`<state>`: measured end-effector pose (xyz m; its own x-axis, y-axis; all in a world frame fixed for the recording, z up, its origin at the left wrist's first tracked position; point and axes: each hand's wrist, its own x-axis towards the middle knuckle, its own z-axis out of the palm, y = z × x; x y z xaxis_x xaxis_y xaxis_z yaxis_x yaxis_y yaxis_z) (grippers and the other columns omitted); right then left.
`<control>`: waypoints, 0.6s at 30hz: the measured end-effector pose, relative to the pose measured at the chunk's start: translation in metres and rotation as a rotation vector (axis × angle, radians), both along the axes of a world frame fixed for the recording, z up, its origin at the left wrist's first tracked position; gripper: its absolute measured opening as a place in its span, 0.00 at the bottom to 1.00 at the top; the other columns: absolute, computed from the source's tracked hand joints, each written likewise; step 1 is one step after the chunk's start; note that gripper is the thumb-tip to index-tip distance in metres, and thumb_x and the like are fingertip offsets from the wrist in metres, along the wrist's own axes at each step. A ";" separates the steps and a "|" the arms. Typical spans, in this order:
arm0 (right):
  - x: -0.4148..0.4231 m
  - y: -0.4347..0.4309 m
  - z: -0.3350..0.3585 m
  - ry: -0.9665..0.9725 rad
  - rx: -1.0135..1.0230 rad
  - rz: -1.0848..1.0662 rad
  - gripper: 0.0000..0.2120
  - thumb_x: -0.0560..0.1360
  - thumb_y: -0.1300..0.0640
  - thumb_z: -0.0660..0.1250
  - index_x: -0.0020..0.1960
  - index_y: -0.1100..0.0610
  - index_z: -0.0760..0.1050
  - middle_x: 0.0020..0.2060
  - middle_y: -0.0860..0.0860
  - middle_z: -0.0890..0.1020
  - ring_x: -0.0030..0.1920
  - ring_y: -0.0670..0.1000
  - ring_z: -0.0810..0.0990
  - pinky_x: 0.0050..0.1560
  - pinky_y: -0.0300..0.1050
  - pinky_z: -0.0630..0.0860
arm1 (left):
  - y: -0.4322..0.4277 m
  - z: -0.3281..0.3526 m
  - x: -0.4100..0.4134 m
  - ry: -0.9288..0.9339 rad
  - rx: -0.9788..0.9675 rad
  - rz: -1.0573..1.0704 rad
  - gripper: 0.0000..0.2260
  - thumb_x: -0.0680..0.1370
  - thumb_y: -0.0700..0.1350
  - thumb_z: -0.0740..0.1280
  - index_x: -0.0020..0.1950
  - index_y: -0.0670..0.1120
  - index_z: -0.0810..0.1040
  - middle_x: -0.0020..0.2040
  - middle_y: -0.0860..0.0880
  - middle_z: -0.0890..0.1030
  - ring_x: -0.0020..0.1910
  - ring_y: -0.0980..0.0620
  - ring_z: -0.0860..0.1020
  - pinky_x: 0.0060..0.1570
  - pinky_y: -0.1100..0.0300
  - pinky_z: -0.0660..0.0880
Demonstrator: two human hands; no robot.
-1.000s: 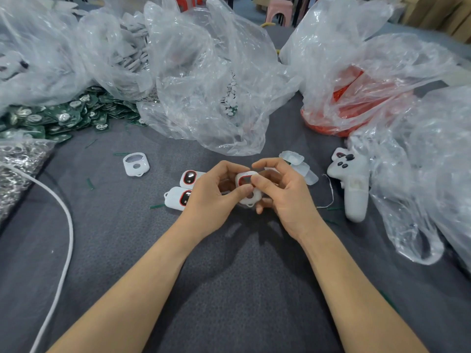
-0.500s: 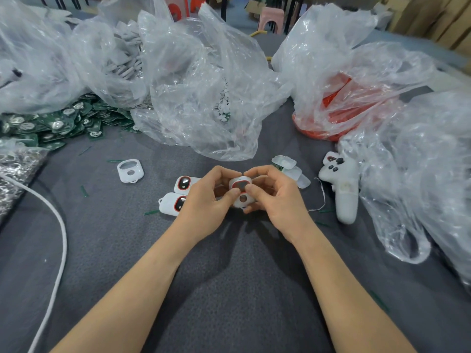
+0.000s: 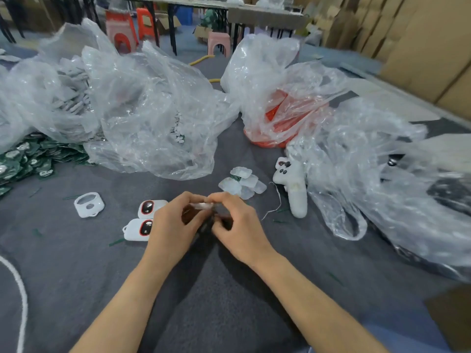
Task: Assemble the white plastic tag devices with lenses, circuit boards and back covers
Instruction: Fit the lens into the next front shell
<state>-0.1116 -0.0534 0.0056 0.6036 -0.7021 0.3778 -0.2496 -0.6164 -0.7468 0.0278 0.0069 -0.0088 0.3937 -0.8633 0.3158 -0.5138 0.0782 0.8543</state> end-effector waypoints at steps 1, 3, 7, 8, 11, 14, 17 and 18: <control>-0.010 0.005 0.001 -0.005 -0.024 -0.004 0.19 0.69 0.72 0.65 0.58 0.59 0.76 0.52 0.52 0.79 0.54 0.49 0.78 0.55 0.42 0.75 | -0.001 -0.002 0.000 -0.058 0.000 -0.029 0.09 0.73 0.39 0.73 0.47 0.53 0.79 0.45 0.59 0.83 0.47 0.65 0.80 0.48 0.72 0.74; -0.035 0.011 0.009 -0.070 -0.078 -0.054 0.19 0.70 0.71 0.64 0.57 0.57 0.77 0.55 0.50 0.78 0.56 0.48 0.77 0.54 0.42 0.76 | -0.002 -0.004 0.000 -0.187 -0.001 -0.088 0.09 0.72 0.38 0.74 0.45 0.51 0.78 0.49 0.60 0.82 0.52 0.65 0.78 0.51 0.75 0.71; -0.111 -0.011 0.058 -0.226 -0.183 -0.447 0.15 0.74 0.65 0.61 0.51 0.48 0.77 0.49 0.42 0.80 0.51 0.38 0.78 0.51 0.28 0.72 | -0.003 -0.008 0.001 -0.317 -0.015 -0.212 0.09 0.70 0.34 0.75 0.43 0.46 0.80 0.51 0.58 0.82 0.59 0.65 0.75 0.56 0.76 0.68; -0.131 -0.025 0.073 -0.239 -0.200 -0.563 0.15 0.74 0.65 0.60 0.48 0.45 0.76 0.47 0.39 0.80 0.50 0.37 0.78 0.50 0.27 0.72 | -0.003 -0.007 0.000 -0.342 -0.011 -0.235 0.09 0.69 0.35 0.75 0.43 0.47 0.80 0.51 0.58 0.81 0.59 0.65 0.75 0.56 0.77 0.67; -0.181 -0.083 0.104 -0.068 -0.063 -0.854 0.19 0.75 0.68 0.55 0.43 0.46 0.76 0.42 0.42 0.81 0.48 0.46 0.81 0.48 0.33 0.73 | -0.001 -0.004 -0.001 -0.360 0.010 -0.261 0.09 0.69 0.40 0.76 0.40 0.52 0.79 0.52 0.59 0.81 0.59 0.65 0.75 0.57 0.79 0.65; -0.214 -0.144 0.095 0.342 0.154 -0.989 0.16 0.76 0.70 0.56 0.51 0.59 0.82 0.54 0.56 0.82 0.54 0.55 0.77 0.50 0.38 0.68 | 0.000 -0.001 -0.002 -0.349 0.052 -0.249 0.10 0.68 0.41 0.77 0.38 0.53 0.79 0.51 0.59 0.81 0.57 0.65 0.76 0.55 0.81 0.63; -0.219 -0.182 0.073 0.607 0.236 -0.966 0.15 0.78 0.69 0.58 0.61 0.65 0.78 0.61 0.59 0.78 0.57 0.58 0.76 0.50 0.41 0.70 | 0.001 0.001 -0.003 -0.354 0.073 -0.245 0.10 0.68 0.41 0.77 0.37 0.53 0.78 0.51 0.60 0.81 0.56 0.65 0.76 0.54 0.81 0.63; -0.216 -0.188 0.069 0.720 0.255 -0.953 0.15 0.79 0.67 0.58 0.64 0.65 0.75 0.63 0.60 0.76 0.58 0.58 0.76 0.50 0.42 0.71 | 0.001 0.001 -0.003 -0.360 0.072 -0.245 0.10 0.68 0.41 0.77 0.37 0.52 0.78 0.51 0.60 0.81 0.57 0.65 0.76 0.55 0.81 0.63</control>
<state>-0.3278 -0.2418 0.0748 -0.1784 -0.9830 -0.0439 -0.9281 0.1830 -0.3244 0.0245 0.0083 -0.0074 0.0507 -0.9423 0.3310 -0.7534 0.1815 0.6320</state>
